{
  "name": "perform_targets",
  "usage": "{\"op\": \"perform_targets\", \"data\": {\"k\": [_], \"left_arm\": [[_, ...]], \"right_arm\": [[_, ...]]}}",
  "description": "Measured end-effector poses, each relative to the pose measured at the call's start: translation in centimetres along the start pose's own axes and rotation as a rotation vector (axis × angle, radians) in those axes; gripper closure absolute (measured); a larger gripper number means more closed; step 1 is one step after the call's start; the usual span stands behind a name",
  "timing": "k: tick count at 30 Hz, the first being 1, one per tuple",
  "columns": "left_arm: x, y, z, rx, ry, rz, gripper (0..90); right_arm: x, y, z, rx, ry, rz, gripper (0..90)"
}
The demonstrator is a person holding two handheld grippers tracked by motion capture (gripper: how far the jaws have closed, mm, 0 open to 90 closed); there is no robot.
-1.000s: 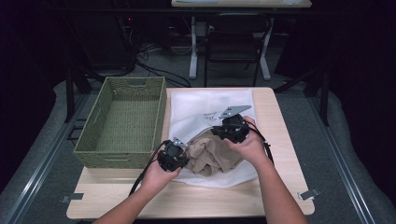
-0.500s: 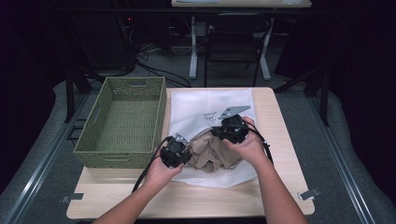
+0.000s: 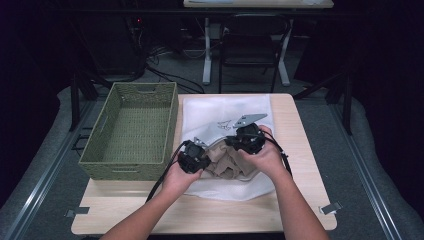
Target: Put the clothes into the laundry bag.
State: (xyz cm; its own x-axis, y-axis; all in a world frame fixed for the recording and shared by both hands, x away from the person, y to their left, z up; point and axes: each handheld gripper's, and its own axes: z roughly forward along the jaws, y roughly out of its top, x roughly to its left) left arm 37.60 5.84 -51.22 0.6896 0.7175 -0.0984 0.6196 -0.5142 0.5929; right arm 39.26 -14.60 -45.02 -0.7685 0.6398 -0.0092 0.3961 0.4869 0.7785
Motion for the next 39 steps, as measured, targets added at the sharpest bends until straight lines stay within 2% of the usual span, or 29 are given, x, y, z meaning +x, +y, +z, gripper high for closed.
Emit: {"op": "perform_targets", "data": {"k": [13, 16, 20, 29, 31, 35, 39], "left_arm": [[0.3, 0.7, 0.9, -0.005, 0.009, -0.017, 85.9], [0.4, 0.7, 1.0, -0.004, 0.007, -0.021, 85.8], [0.2, 0.6, 0.9, 0.0, 0.014, -0.007, 85.6], [0.5, 0.0, 1.0, -0.002, 0.018, -0.026, 85.8], [0.6, 0.0, 0.9, 0.006, 0.023, -0.013, 85.8], [0.6, -0.1, 0.9, 0.003, 0.021, -0.027, 85.8], [0.7, -0.3, 1.0, 0.011, 0.021, -0.02, 85.8]], "right_arm": [[0.1, 0.0, 0.1, 0.003, 0.0, -0.001, 87.0], [0.1, 0.0, 0.1, 0.004, 0.002, -0.002, 87.0], [0.1, 0.0, 0.1, 0.004, 0.0, 0.0, 87.0], [-0.1, -0.1, 0.1, 0.002, 0.001, 0.003, 86.9], [-0.1, -0.1, 0.1, 0.002, 0.0, 0.003, 87.0], [-0.1, -0.1, 0.1, 0.0, 0.001, 0.001, 86.8], [0.0, -0.1, 0.1, -0.003, 0.004, 0.003, 86.3]]}}
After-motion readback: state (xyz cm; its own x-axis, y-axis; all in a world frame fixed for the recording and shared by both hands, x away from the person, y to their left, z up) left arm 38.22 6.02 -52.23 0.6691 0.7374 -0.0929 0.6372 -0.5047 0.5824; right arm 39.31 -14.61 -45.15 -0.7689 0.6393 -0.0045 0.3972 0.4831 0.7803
